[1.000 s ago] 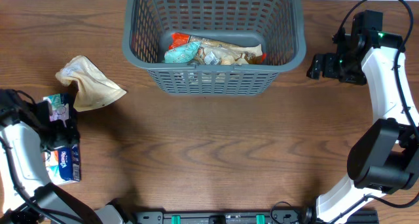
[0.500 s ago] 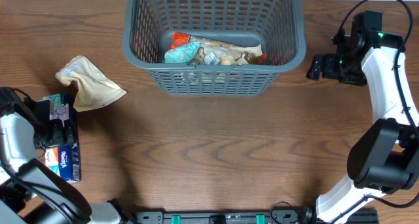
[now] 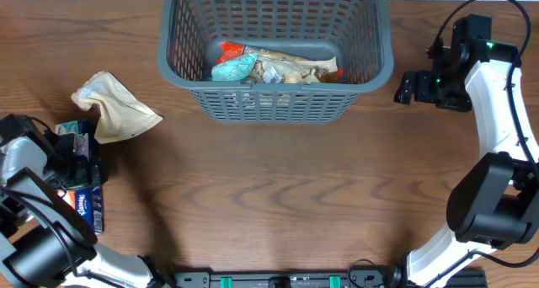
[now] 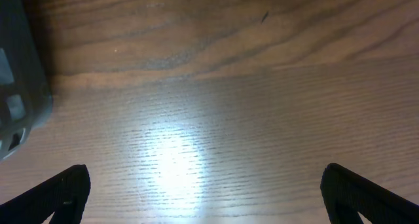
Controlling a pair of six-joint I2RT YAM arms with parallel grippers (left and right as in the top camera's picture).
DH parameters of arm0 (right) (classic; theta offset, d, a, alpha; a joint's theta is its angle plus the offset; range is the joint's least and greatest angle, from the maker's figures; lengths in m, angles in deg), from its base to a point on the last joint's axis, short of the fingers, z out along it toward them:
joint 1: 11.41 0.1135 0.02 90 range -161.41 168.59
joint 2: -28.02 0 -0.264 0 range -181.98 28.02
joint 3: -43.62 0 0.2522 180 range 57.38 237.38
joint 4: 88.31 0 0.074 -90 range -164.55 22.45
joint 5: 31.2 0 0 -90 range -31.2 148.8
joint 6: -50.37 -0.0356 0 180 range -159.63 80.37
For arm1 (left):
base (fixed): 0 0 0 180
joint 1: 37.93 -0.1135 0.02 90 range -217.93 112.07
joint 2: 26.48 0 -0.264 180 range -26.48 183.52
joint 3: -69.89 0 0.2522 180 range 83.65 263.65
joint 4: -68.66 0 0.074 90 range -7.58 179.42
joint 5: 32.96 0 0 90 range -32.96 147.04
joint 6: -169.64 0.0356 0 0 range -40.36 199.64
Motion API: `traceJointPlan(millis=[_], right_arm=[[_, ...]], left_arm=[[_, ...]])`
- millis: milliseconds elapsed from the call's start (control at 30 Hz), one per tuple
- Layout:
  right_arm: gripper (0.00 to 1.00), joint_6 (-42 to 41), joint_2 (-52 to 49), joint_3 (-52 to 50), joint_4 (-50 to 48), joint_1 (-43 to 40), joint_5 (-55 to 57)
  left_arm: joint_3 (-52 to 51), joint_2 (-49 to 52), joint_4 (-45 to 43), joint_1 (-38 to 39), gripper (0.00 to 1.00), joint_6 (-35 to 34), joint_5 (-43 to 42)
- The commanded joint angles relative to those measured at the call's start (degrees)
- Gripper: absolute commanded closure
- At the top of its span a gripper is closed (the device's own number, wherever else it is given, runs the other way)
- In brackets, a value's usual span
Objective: Pack container
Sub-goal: 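Grasp the strip of Kleenex tissue packs with the left gripper, then lift the tissue packs into the basket and release them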
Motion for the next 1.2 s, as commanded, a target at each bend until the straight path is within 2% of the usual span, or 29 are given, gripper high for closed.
traceJointPlan(millis=[0,100,167,300,367,533,667,800,967,1033,1167], right_arm=[[0.01,0.5,-0.3,-0.1,0.4,0.5,-0.4],[0.01,0.5,-0.3,-0.1,0.4,0.5,-0.4],[0.01,0.5,-0.3,-0.1,0.5,0.5,-0.4],[0.01,0.5,-0.3,-0.1,0.6,0.5,-0.4],[0.01,0.5,-0.3,-0.1,0.8,0.5,-0.4],[0.01,0.8,-0.1,-0.1,0.8,0.5,-0.4],[0.01,1.6,-0.1,-0.1,0.8,0.5,-0.4],[0.01,1.6,-0.1,-0.1,0.8,0.5,-0.4],[0.01,1.9,-0.1,-0.1,0.7,0.5,-0.4],[0.01,2.0,-0.1,-0.1,0.8,0.5,-0.4],[0.01,2.0,-0.1,-0.1,0.8,0.5,-0.4]], left_arm=[[1.0,0.6,-0.6,-0.2,0.15,-0.2,0.0],[0.9,0.6,-0.6,-0.2,0.41,-0.6,0.0],[0.9,0.6,-0.6,-0.2,0.49,-0.6,0.0],[0.9,0.6,-0.1,-0.2,0.75,-1.5,0.0],[0.9,0.5,-0.1,-0.2,0.94,-1.7,0.0],[1.1,-0.5,0.6,-0.1,0.94,-11.3,-0.1],[3.1,-4.6,2.8,0.0,0.94,-14.1,-8.1],[7.8,-10.8,5.6,0.3,0.94,-19.9,-13.8],[22.4,-16.3,14.7,4.2,0.95,-23.0,-15.0],[32.5,-16.4,20.0,7.8,0.95,-22.9,-15.0],[51.3,-15.2,24.2,16.2,0.95,-22.9,-15.0]])
